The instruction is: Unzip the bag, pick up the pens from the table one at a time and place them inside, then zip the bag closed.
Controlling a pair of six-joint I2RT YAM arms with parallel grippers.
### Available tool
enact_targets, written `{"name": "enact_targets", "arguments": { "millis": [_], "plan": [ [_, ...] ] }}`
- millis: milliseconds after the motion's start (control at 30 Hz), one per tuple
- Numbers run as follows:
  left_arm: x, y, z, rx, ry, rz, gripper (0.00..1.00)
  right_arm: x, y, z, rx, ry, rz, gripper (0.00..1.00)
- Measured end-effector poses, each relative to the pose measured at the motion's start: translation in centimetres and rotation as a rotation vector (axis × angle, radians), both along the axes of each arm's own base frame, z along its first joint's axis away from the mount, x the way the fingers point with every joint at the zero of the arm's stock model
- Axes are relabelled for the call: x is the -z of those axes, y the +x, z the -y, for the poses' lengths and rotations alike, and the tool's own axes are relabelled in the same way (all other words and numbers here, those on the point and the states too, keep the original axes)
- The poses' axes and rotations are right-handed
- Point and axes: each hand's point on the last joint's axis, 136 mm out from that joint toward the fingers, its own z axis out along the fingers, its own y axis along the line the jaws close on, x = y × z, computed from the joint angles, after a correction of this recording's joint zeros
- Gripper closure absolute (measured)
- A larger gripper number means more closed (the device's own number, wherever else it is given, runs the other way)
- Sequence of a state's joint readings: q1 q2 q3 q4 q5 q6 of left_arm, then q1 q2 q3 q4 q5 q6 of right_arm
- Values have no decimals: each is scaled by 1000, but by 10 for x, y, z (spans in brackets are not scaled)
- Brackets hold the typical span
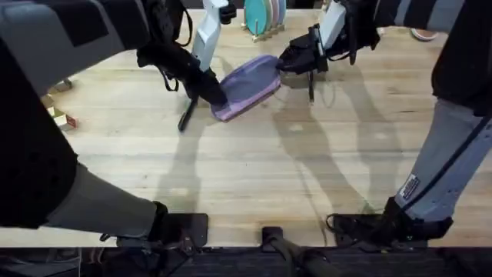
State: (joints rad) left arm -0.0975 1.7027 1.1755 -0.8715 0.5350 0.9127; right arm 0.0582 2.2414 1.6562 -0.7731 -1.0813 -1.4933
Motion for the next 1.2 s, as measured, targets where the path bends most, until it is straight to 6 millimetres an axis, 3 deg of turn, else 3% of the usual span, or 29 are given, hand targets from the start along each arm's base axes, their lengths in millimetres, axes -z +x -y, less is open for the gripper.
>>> {"name": "enact_targets", "arguments": {
  "millis": [233,500,733,933,1200],
  "plan": [
    [-1,3,1,1,-4,16,958,-8,2,11,26,17,-6,972],
    [-1,3,1,1,-5,12,958,-51,5,19,46,8,96,972],
    [-1,3,1,1,-4,14,958,-53,2,18,67,-1,44,972],
    [0,3,-1,-1,7,11,958,-52,-5,1,35,-7,25,972],
    [1,2,-3,-4,14,6,958,-54,-25,-42,-67,-1,32,972]
  ]
}}
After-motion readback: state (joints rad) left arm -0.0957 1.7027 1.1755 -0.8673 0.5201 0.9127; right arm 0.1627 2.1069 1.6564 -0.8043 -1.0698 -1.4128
